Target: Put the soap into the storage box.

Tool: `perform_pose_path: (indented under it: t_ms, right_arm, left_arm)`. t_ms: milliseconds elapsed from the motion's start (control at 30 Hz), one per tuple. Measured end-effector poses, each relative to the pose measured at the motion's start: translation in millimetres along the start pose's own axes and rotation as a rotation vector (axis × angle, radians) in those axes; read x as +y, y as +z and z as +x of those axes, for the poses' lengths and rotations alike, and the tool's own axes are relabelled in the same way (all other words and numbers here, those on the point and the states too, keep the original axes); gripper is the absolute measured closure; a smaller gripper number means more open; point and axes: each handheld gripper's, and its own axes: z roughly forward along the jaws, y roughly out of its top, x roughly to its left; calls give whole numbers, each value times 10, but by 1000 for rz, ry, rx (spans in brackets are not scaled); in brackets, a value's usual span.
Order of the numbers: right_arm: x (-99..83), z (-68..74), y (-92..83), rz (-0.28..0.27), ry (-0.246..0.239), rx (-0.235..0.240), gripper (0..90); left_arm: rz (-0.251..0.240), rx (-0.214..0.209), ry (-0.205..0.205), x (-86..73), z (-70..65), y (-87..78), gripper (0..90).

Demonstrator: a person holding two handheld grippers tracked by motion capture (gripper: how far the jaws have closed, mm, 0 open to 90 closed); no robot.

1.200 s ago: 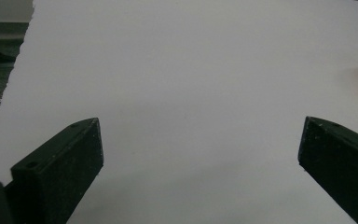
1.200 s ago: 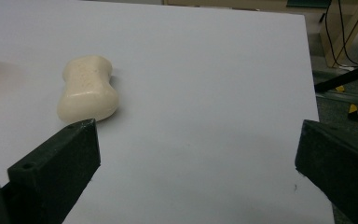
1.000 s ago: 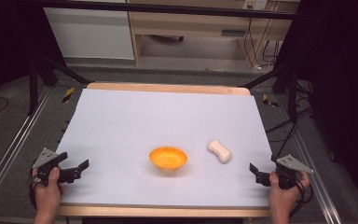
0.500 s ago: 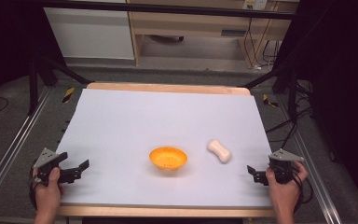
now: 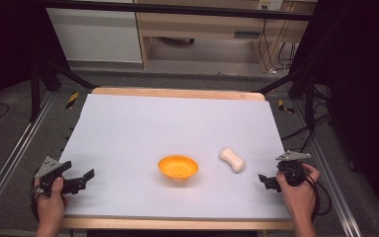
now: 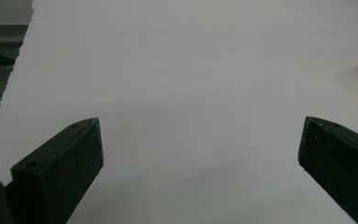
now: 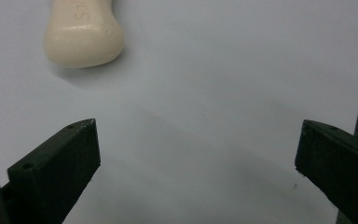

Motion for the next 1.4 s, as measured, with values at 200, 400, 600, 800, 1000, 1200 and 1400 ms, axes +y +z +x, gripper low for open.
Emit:
perform_pose_path:
  t_ms: [200,400,600,800,1000,1200,1400]
  right_arm:
    - [103,32,24,31,-16,19,5]
    - [244,93,73,76,-46,32,5]
    - [371,142,102,104,-63,43,5]
    - [484,187,140,132,-67,52,6]
    - [617,250,178,147,-75,57,6]
    - [762,301,229,157,-88,62,6]
    - [894,367,293,164,-91,81,7]
  left_arm:
    - [-1,1,-1,0,1,-1,0]
    - [2,0,1,1,0,1,0]
    - [4,0,6,3,3,1,0]
    - [0,4,-1,1,3,-1,0]
    - [-1,6,-1,1,5,-2,0]
    - [0,3,-2,1,4,-1,0]
    - [1,2,-3,2,8,0,0]
